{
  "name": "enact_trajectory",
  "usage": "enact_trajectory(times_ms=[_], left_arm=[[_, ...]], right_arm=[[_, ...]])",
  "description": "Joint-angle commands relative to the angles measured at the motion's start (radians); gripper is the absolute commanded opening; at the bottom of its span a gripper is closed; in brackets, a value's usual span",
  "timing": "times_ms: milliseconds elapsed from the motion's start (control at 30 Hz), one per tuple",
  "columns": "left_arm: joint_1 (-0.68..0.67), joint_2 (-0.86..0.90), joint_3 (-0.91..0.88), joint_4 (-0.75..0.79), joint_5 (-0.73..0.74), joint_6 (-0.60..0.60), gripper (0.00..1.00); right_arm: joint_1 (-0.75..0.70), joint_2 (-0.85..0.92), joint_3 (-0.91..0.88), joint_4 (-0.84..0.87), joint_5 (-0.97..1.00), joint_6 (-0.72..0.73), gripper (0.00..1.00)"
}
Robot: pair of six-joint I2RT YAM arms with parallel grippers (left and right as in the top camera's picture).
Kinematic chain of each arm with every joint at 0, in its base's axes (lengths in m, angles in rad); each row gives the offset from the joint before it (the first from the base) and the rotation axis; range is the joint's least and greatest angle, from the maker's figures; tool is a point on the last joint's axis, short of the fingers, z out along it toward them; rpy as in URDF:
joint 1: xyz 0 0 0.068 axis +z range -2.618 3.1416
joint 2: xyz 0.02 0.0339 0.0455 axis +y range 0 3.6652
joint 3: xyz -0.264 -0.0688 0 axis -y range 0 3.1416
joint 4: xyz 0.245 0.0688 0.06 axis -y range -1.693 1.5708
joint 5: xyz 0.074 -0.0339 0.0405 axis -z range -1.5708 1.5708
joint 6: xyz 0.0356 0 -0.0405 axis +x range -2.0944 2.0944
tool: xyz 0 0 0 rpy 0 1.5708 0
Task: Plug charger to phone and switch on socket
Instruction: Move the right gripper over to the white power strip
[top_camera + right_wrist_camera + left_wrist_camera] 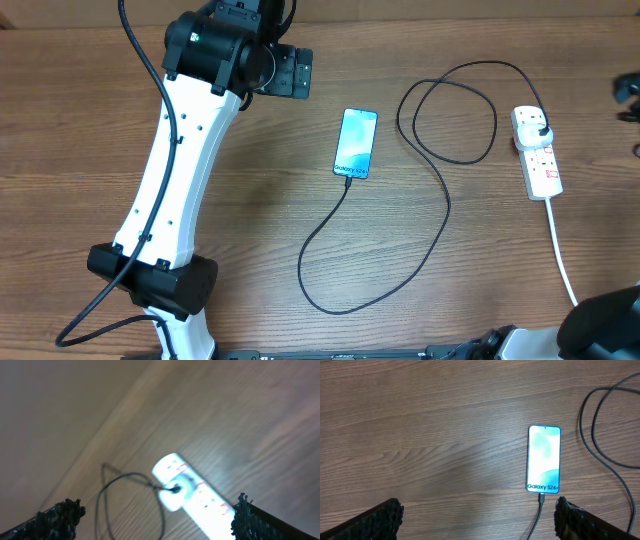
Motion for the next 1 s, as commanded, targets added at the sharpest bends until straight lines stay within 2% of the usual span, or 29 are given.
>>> enact_trajectory(times_ms=[0,133,367,567,967], left_arm=[[0.000,0.007,-0.003,0.000,-0.013,0.023,1.00],[0.000,0.007,-0.003,0.000,-0.013,0.023,1.00],[0.000,0.007,-0.003,0.000,-0.013,0.023,1.00],[0.000,0.007,-0.003,0.000,-0.013,0.023,1.00],[0.000,0.007,-0.003,0.000,-0.013,0.023,1.00]], right_arm=[[-0.038,0.034,0.002,0.007,-0.029,-0.079,1.00],[-0.039,0.095,0.002,0.011,-0.119,-0.203,1.00],[-0.037,0.240,0.002,0.017,-0.169,-0.265,1.00],[-0.036,0.342,0.002,0.071,-0.412,-0.290,1.00],[-0.023,0.447,0.001,0.116,-0.390,-0.316,1.00]])
